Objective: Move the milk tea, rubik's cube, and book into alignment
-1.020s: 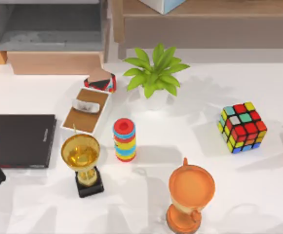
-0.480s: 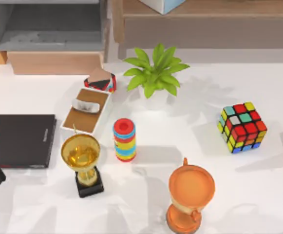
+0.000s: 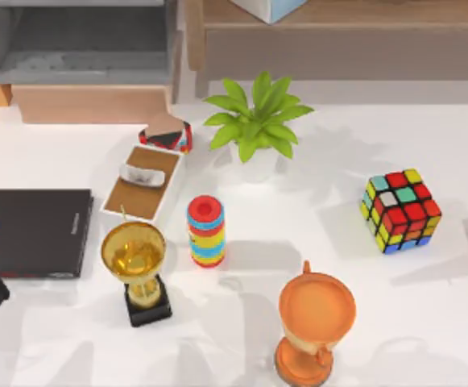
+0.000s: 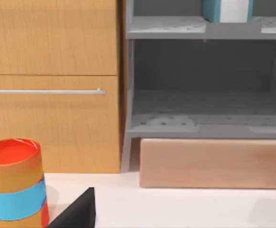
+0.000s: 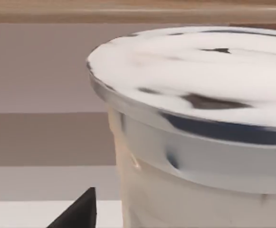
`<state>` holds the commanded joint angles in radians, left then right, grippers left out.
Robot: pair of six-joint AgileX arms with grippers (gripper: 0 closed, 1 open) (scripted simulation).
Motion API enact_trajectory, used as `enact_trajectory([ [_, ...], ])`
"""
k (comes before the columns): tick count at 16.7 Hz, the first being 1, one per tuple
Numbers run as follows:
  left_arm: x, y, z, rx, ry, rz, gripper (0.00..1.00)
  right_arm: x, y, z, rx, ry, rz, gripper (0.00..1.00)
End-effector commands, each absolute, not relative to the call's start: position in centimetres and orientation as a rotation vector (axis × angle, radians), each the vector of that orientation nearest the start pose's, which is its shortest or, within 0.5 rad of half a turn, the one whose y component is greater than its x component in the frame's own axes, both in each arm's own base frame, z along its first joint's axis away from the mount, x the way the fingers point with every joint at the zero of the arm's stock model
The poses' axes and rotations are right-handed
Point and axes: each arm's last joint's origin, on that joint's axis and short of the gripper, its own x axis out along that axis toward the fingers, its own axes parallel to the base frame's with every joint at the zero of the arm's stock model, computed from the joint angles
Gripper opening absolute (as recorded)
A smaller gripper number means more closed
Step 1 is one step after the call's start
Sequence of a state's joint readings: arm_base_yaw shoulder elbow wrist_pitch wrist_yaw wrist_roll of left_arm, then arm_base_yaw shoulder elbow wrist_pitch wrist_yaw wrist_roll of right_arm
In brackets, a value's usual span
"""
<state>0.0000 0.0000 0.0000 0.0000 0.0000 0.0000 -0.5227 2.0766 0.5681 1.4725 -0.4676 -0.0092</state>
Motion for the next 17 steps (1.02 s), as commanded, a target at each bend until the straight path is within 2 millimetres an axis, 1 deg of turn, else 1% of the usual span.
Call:
enact_trajectory([
  [2,10.6,-0.1,16.0,0.0,0.0,0.0,1.0,28.4,-15.7,9.3,0.013,0.03,-0.072,1.0],
  [4,10.6,-0.1,16.0,0.0,0.0,0.0,1.0,27.7,-16.9,10.4,0.04,0.022,-0.124,1.0],
  [7,10.6,-0.1,16.0,0.0,0.0,0.0,1.0,26.7,-17.5,12.1,0.066,0.019,-0.159,1.0],
  [10,10.6,-0.1,16.0,0.0,0.0,0.0,1.0,26.2,-17.1,13.2,0.063,0.026,-0.145,1.0],
  [12,10.6,-0.1,16.0,0.0,0.0,0.0,1.0,26.2,-16.5,13.6,0.044,0.029,-0.115,1.0],
  [15,10.6,-0.1,16.0,0.0,0.0,0.0,1.0,26.7,-15.1,13.5,0.006,0.038,-0.049,1.0],
  [17,10.6,-0.1,16.0,0.0,0.0,0.0,1.0,26.8,-14.6,13.5,-0.005,0.039,-0.028,1.0],
])
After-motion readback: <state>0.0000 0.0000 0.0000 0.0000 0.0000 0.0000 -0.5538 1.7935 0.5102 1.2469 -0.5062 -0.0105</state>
